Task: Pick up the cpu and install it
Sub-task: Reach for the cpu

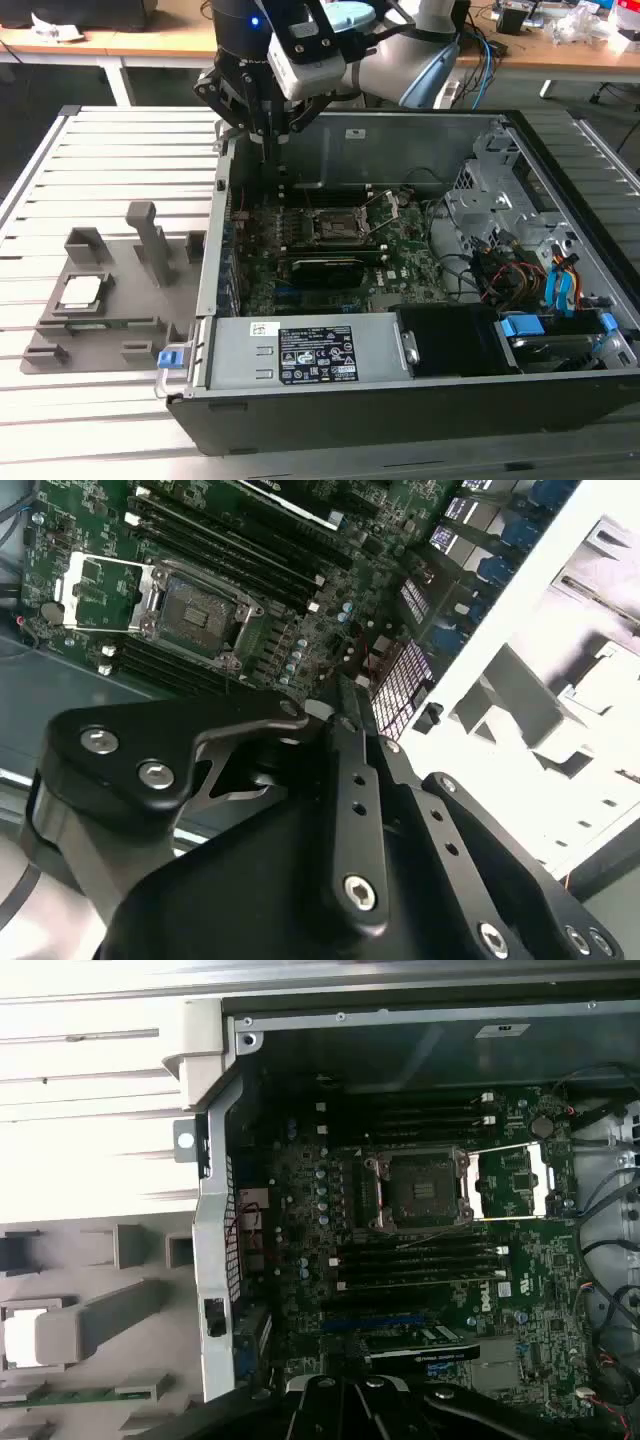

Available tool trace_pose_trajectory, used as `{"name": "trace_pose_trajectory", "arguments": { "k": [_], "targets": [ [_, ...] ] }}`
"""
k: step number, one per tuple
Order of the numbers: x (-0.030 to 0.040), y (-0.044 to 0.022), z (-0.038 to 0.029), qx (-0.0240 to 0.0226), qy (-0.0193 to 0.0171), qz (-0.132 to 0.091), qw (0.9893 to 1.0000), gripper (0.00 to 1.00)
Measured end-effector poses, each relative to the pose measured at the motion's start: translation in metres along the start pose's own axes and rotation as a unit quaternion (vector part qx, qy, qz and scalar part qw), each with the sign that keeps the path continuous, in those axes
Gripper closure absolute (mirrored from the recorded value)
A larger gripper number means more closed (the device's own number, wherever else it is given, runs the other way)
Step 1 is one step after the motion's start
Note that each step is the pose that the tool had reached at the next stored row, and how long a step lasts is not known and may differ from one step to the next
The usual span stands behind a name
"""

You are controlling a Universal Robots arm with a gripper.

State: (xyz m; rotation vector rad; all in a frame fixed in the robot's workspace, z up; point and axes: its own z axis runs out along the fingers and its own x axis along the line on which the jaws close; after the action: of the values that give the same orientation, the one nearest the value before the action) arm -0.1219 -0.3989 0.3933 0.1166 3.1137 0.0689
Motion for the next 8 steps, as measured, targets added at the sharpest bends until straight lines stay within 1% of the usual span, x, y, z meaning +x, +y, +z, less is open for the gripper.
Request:
{"name": "trace_pose_trajectory", "arguments": {
  "k": [1, 2, 4, 5, 6, 8],
  "targets": [
    [0.0019, -0.0002, -0.0001, 0.0001, 0.0000, 0.000, 1.0000, 0.89],
    [0.0073, -0.0005, -0.0002, 0.0000, -0.0001, 0.000, 1.0000, 0.89],
    [0.0241, -0.0018, -0.0006, -0.0001, -0.0006, 0.000, 1.0000, 0.89],
    [0.0361, -0.0027, -0.0009, -0.0001, -0.0009, 0.000, 1.0000, 0.89],
    [0.0431, -0.0032, -0.0011, -0.0001, -0.0010, 0.000, 1.0000, 0.89],
    [0.0533, -0.0040, -0.0012, -0.0001, -0.0011, 0.000, 1.0000, 0.89]
  ]
}}
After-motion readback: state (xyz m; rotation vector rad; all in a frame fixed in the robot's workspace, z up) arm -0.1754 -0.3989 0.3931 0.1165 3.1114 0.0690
